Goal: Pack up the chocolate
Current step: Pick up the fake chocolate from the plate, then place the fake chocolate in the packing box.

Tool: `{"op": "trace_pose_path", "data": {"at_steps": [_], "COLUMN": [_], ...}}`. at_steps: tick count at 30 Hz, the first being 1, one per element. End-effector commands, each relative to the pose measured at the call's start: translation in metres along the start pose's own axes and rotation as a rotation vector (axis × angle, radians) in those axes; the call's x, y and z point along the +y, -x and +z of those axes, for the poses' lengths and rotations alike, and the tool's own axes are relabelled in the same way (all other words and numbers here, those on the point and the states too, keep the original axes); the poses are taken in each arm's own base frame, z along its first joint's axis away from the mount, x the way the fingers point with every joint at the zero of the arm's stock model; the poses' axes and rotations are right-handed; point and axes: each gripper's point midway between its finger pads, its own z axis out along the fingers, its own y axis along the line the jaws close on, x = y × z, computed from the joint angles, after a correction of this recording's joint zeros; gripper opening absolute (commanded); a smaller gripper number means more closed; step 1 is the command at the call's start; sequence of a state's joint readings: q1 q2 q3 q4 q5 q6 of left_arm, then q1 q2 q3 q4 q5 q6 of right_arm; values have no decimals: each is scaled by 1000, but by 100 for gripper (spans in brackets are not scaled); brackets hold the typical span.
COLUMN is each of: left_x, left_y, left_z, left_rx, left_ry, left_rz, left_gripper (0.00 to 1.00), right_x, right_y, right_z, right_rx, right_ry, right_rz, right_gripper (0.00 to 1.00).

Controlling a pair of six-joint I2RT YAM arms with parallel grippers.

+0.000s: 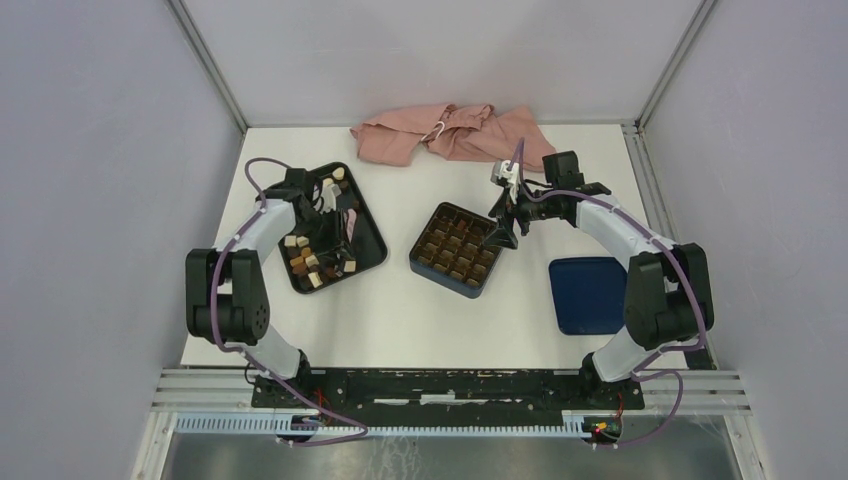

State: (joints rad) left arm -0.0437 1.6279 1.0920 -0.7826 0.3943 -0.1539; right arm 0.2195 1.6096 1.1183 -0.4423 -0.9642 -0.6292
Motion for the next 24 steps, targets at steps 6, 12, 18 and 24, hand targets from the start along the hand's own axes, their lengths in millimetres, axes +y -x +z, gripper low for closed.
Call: {"op": "trace_pose_path", "data": {"at_steps": [6, 12, 18, 24], "left_x": [-30, -33, -37, -58], "left_y": [-5, -10, -13, -15], "left_z": [-21, -22, -26, -35], "left_rx": [-90, -97, -106, -132], "left_ry": [-127, -148, -166, -189], "left_rz": [9, 15, 18, 72], "left_gripper": [13, 12, 12, 12], "right_x": [-41, -45, -46, -43], "right_y": [-19, -25, -26, -23], "right_z": [-11, -13, -13, -13], "right_rx": [84, 87, 84, 73], "right_ry": [-158, -165, -163, -152], "right_rz": [-13, 9, 14, 10], "right_gripper": [85, 84, 85, 84]}}
